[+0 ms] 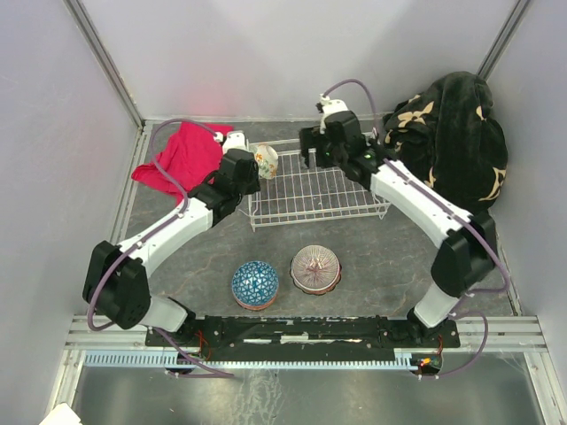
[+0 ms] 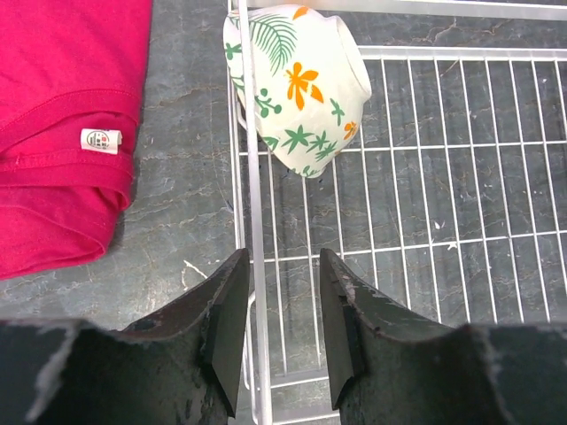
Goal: Load the bowls into the dish rack
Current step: Adjust the bowl in the dish rack.
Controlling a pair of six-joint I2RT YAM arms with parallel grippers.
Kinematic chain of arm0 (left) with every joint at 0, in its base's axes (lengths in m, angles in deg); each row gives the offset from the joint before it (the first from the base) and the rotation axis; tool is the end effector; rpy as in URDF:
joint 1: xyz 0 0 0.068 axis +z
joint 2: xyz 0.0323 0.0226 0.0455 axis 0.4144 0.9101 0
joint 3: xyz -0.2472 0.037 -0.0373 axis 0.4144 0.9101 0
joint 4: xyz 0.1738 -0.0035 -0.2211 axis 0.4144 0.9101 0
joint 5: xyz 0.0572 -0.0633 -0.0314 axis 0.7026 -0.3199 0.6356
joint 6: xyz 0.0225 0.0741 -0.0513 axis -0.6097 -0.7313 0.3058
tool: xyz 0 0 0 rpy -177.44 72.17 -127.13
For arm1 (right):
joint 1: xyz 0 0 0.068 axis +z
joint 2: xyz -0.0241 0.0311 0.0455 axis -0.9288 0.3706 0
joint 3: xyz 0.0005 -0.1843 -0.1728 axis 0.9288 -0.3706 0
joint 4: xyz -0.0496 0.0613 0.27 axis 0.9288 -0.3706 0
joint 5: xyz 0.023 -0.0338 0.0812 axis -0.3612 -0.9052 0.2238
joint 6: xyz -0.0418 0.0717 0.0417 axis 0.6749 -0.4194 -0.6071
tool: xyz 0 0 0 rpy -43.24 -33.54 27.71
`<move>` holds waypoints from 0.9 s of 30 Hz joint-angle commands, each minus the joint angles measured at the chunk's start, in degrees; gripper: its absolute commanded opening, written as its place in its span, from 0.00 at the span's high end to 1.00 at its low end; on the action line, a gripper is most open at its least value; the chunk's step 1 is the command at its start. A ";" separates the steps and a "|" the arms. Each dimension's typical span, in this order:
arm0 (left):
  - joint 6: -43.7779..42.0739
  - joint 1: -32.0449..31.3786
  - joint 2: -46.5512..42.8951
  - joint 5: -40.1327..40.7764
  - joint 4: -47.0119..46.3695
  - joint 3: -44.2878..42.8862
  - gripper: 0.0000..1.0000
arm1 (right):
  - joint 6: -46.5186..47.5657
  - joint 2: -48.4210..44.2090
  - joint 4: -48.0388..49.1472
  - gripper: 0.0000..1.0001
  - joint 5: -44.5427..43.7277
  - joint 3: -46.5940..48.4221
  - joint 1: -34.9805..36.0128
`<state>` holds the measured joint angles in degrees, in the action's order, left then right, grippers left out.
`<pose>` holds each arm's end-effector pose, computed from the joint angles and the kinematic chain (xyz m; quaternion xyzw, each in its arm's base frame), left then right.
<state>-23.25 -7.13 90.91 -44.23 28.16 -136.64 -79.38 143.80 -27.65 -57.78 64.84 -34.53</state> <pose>0.3431 -0.1736 0.2320 -0.0482 0.8655 -0.0746 0.4929 0.3918 0.2505 0.2903 -0.0833 0.8591 0.1804 0.4716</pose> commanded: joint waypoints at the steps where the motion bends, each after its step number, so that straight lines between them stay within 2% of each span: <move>1: 1.32 -0.21 -2.94 1.37 0.39 -1.38 0.54 | 1.71 -10.28 -9.89 0.02 -14.28 -4.06 -1.83; 6: 1.55 -0.21 -8.15 1.49 0.58 0.31 0.51 | 2.61 -19.62 -14.33 0.02 -21.12 -11.24 -4.60; 10: 2.28 -0.89 -10.94 0.60 0.48 2.15 0.51 | 1.67 -23.01 -14.19 0.02 -21.32 -17.10 -9.32; 16: 0.90 -9.74 -8.81 8.42 2.03 2.78 0.50 | -0.22 -21.85 -15.75 0.05 -21.43 -18.65 -15.14; 23: 0.68 -10.30 -13.87 10.26 0.35 6.71 0.49 | -1.17 -20.77 -13.00 0.06 -12.00 -21.57 -19.26; 27: 0.17 -10.31 -15.42 13.11 -1.08 8.85 0.47 | -2.08 -18.15 -11.67 0.07 -9.41 -23.03 -20.44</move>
<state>-22.68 -17.56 78.50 -35.44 30.24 -128.93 -80.08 123.80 -42.08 -71.28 42.77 -54.16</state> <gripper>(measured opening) 0.517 0.941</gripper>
